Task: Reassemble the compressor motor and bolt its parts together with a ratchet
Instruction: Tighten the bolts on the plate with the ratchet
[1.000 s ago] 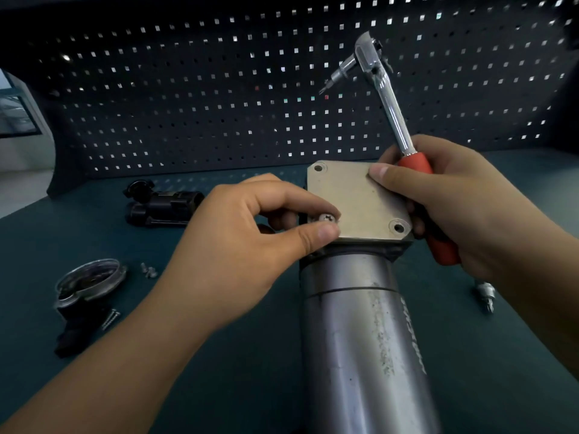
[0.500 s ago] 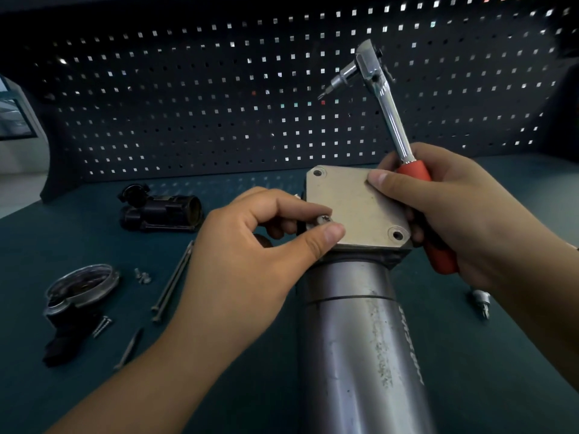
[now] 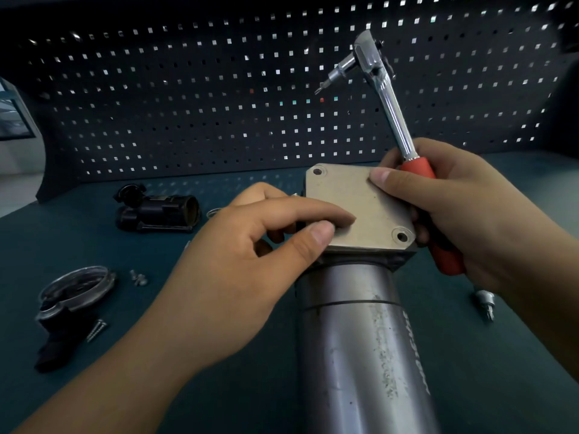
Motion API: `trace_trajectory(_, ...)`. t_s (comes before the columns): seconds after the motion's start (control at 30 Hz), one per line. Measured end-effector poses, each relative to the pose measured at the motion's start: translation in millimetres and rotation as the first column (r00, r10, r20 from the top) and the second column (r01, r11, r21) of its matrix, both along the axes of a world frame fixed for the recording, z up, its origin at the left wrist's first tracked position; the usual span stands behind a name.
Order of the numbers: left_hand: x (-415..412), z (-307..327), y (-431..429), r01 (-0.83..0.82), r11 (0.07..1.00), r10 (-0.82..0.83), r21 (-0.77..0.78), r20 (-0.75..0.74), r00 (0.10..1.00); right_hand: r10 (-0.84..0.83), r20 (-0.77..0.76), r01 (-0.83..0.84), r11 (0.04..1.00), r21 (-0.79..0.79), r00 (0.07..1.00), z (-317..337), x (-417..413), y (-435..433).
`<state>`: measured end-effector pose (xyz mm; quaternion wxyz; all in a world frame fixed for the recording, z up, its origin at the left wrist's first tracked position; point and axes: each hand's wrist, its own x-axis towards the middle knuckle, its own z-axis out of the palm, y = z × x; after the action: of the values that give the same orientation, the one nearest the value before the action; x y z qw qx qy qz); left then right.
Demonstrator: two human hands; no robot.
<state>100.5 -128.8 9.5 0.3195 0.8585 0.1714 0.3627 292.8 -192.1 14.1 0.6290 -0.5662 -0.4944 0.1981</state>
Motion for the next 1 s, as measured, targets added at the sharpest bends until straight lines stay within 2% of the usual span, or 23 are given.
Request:
trace_trajectory(0.37, 8, -6, 0, -0.042, 0.999, 0.044, -0.02, 0.135, 0.99, -0.002, 0.004, 0.002, 1.0, -0.007, 1.0, 1, -1, -2)
trace_trajectory(0.63, 8, -13, 1, -0.057, 0.998, 0.06, -0.025, 0.177, 0.982, 0.008, 0.035, -0.009, 1.0, 0.017, 0.999, 0, 2, -2)
trace_trajectory(0.9, 4, -13, 4, 0.141, 0.969, -0.04, -0.201, 0.44, 0.897, -0.014, 0.116, 0.003, 0.995, 0.095, 0.993, -2, 5, 0)
trace_trajectory(1.0, 1, -16, 4, 0.0, 0.988, 0.067, -0.152, 0.435, 0.898, -0.012, 0.103, -0.001, 0.993, 0.119, 0.995, -5, 6, 3)
